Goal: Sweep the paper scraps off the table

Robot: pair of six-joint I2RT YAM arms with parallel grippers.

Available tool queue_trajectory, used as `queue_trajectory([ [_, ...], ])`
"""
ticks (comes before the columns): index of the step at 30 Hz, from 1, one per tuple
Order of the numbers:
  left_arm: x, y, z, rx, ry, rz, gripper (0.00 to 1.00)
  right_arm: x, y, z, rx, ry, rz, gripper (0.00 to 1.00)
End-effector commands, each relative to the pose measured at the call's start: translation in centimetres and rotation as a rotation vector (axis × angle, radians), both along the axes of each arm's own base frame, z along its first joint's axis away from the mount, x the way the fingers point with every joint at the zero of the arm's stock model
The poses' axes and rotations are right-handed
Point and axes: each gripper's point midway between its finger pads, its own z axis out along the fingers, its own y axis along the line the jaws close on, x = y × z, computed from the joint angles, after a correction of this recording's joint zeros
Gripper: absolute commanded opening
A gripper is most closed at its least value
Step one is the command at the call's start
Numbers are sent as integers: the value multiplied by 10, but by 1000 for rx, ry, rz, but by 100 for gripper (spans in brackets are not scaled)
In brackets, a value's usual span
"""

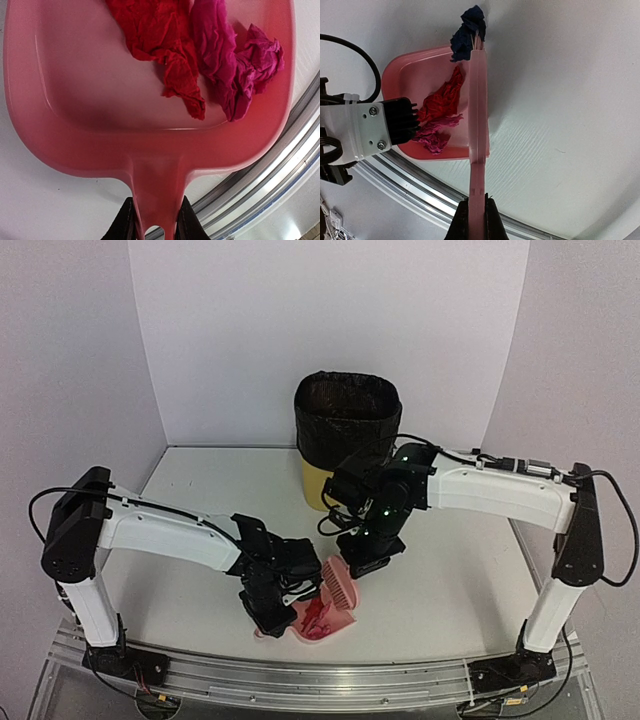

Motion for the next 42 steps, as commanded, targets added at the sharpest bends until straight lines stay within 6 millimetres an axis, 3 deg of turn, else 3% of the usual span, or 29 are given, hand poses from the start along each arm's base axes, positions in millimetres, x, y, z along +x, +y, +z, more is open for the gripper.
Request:
queue_trajectory([
  [1, -4, 18, -12, 38, 15, 87, 0, 4, -22, 25, -27, -111, 30, 0],
  [9, -12, 34, -10, 52, 32, 172, 0, 45, -40, 28, -161, -276, 153, 0],
  [13, -13, 34, -10, 48, 40, 192, 0, 86, -41, 20, -290, -386, 294, 0],
  [15, -13, 37, -13, 67, 41, 205, 0, 104, -36, 12, -324, -401, 381, 0],
  [20, -15, 39, -15, 57, 50, 259, 0, 118, -6, -6, -302, -395, 584, 0],
  [23, -15, 39, -13, 38, 52, 282, 0, 106, 12, -14, -208, -332, 657, 0],
  [26, -12, 37, -13, 28, 44, 297, 0, 80, 26, -17, -100, -258, 726, 0],
  [28, -10, 35, -14, 22, 40, 297, 0, 54, 28, -17, -41, -211, 805, 0],
  [34, 0, 27, -15, -3, 27, 295, 0, 5, 24, -12, 36, -130, 875, 0],
  [38, 6, 23, -13, -25, 7, 280, 0, -8, 24, -1, 77, -115, 835, 0],
  [42, 11, 17, -10, -59, -18, 257, 0, 2, 20, 12, 49, -168, 748, 0],
])
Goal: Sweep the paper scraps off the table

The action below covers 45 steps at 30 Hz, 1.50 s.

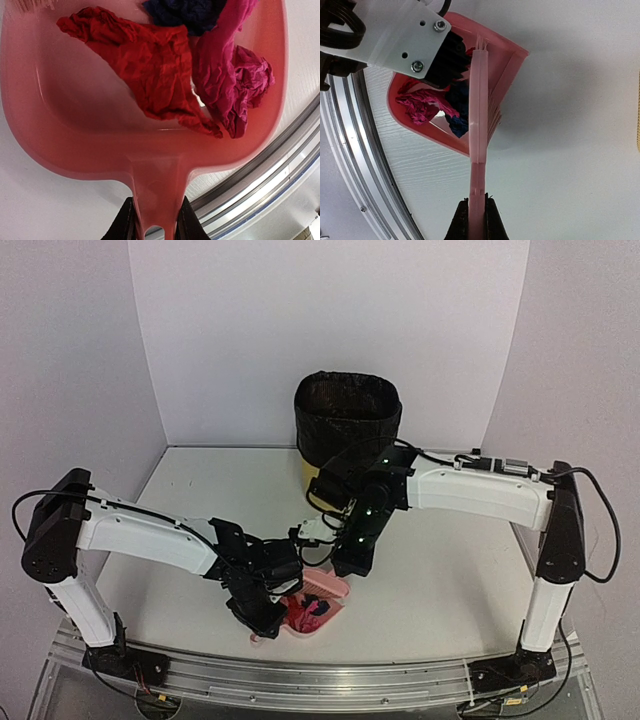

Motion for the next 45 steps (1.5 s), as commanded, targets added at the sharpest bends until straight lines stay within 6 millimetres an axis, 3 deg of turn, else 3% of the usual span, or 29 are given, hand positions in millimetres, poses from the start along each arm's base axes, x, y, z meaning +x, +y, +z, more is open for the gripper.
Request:
queue_trajectory([
  [1, 14, 4, -7, 14, -54, -6, 0, -6, -7, 24, 32, 4, -89, 0],
  [7, 36, 4, -2, -21, -195, 13, 0, 45, -29, 46, -27, -265, -339, 0],
  [12, 46, -7, 4, -107, -266, 16, 0, 52, -37, 71, 35, -324, -438, 0],
  [18, 60, -13, 7, -94, -326, 36, 0, 59, -46, 108, 142, -398, -539, 0],
  [23, 76, -21, 32, -114, -397, 82, 0, 75, -82, 131, 135, -566, -685, 0],
  [31, 94, -20, 80, -135, -431, 126, 0, 75, -146, 115, 73, -619, -849, 0],
  [40, 139, 16, 129, -71, -447, 245, 0, 67, -217, 89, 10, -603, -1001, 0],
  [45, 173, 32, 157, -63, -484, 277, 0, 66, -234, 78, -37, -592, -1005, 0],
])
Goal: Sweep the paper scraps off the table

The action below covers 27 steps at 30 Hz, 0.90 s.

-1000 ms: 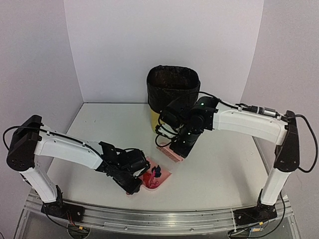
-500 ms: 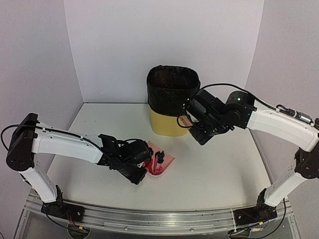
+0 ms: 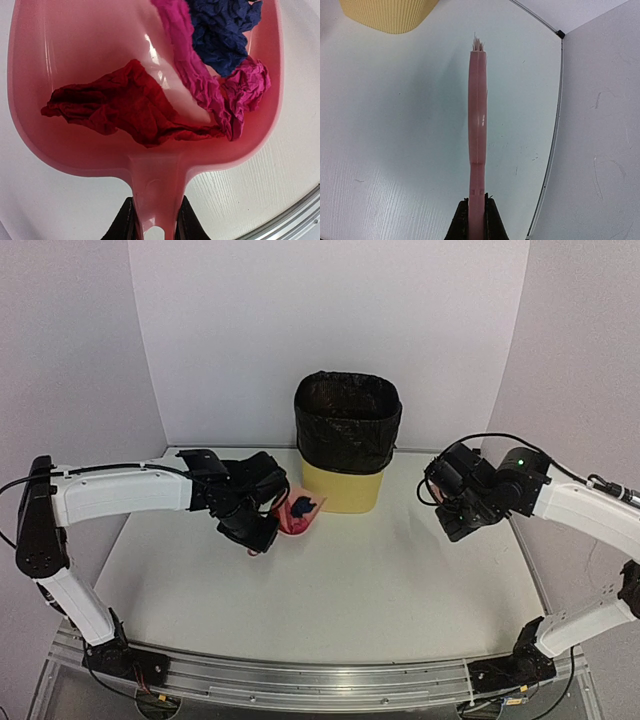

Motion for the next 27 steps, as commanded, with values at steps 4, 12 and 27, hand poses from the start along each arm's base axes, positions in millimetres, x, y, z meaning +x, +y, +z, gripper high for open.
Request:
queue_trajectory([
  [4, 57, 22, 74, 1, -122, 36, 0, 0, -11, -7, 10, 20, -28, 0],
  [12, 137, 55, 134, 45, -239, 136, 0, -1, -14, -8, 6, 32, -12, 0],
  [27, 177, 41, 204, 4, -411, 105, 0, -2, -15, -9, 2, 39, -3, 0],
])
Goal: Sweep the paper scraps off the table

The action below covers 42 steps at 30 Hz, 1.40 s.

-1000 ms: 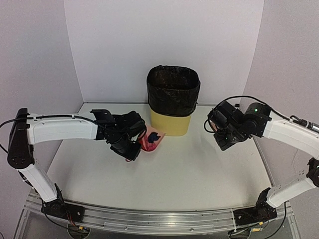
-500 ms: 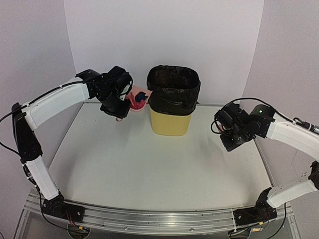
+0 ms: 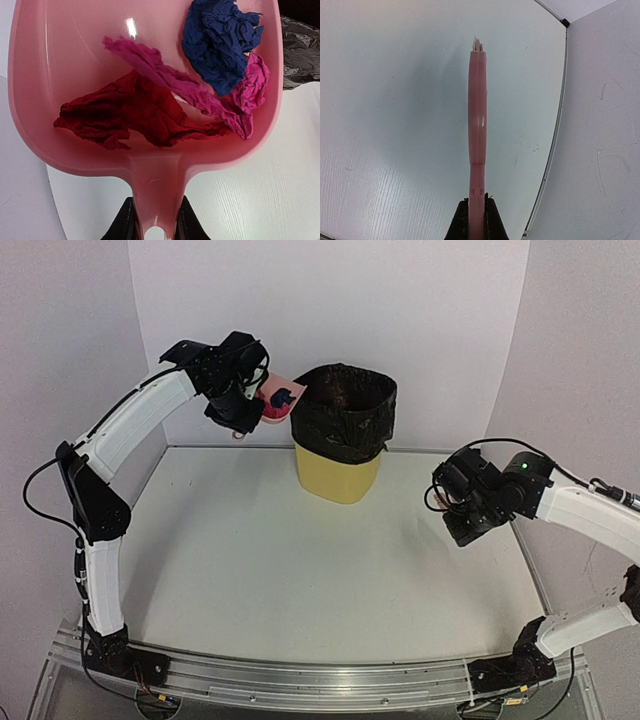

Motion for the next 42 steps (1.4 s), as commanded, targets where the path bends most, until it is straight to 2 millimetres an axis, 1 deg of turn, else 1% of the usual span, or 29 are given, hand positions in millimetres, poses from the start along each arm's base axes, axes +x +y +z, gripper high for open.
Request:
queue_trajectory([
  [1, 11, 0, 54, -67, -158, 6, 0, 2, 1, 6, 21, -17, 1, 0],
  [2, 12, -3, 63, -84, -189, -8, 0, 2, 2, 5, 22, -13, 4, 0],
  [4, 16, -10, 73, -113, -225, -36, 0, 2, 3, 5, 29, -10, 6, 0],
  [6, 19, -15, 77, -134, -242, -49, 0, 1, 3, 6, 33, -12, 6, 0],
  [8, 25, -18, 76, -138, -259, -40, 0, 1, 2, 7, 31, -19, 3, 0],
  [9, 30, -19, 75, -139, -273, -31, 0, 2, 2, 8, 29, -22, 4, 0],
  [12, 45, -25, 86, -163, -348, -8, 0, 5, 3, 9, 20, -25, 7, 0],
  [15, 63, -35, 105, -202, -450, -1, 0, 6, 7, 6, 19, -8, 12, 0],
  [16, 69, -37, 114, -219, -489, 7, 0, 6, 9, 3, 19, 1, 14, 0],
  [19, 84, -53, 121, -258, -549, -9, 0, 6, 11, -3, 22, 20, 9, 0],
  [21, 94, -65, 118, -272, -581, -17, 0, 5, 11, -8, 23, 33, 1, 0],
  [22, 99, -71, 114, -250, -597, -32, 0, 4, 11, -10, 23, 40, -4, 0],
  [23, 103, -74, 115, -241, -626, -23, 0, 3, 10, -12, 24, 44, -6, 0],
  [24, 108, -79, 112, -208, -654, -20, 0, 2, 9, -14, 25, 48, -12, 0],
  [26, 113, -89, 109, -147, -702, -18, 0, -1, 8, -17, 26, 54, -21, 0],
  [28, 114, -95, 111, -82, -757, -12, 0, -3, 6, -20, 31, 59, -30, 0],
  [30, 111, -100, 119, -28, -805, -11, 0, -4, 6, -23, 32, 63, -36, 0],
  [34, 103, -98, 140, 86, -898, -1, 0, -6, 6, -28, 37, 77, -49, 0],
  [37, 99, -99, 152, 271, -981, -1, 0, -7, 6, -30, 40, 82, -55, 0],
  [40, 100, -102, 153, 447, -1018, 3, 0, -8, 6, -30, 48, 84, -60, 0],
  [42, 104, -103, 146, 541, -1013, -8, 0, -9, 7, -30, 58, 85, -62, 0],
])
